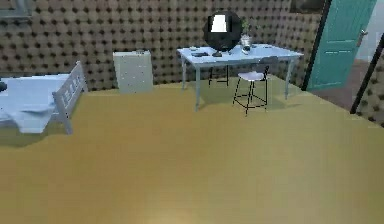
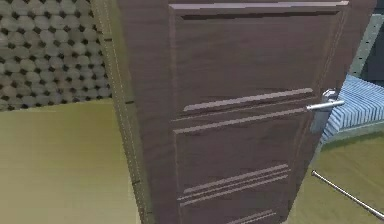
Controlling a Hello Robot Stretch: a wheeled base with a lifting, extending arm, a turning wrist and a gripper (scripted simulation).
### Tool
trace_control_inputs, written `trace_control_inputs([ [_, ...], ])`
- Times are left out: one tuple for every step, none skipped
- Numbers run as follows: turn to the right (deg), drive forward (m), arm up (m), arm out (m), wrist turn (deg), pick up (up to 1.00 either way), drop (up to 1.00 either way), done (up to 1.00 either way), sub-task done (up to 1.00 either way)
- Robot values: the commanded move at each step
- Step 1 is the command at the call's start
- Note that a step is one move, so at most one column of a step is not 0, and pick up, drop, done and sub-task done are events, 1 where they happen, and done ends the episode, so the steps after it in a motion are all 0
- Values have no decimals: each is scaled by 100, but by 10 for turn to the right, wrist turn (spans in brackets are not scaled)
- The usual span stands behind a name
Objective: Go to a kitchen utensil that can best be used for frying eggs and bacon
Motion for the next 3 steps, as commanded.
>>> trace_control_inputs([
  [0, 15, 0, 0, 0, 0, 0, 0, 0],
  [240, 0, 0, 0, 0, 0, 0, 0, 0],
  [0, 50, 0, 0, 0, 0, 0, 0, 0],
])
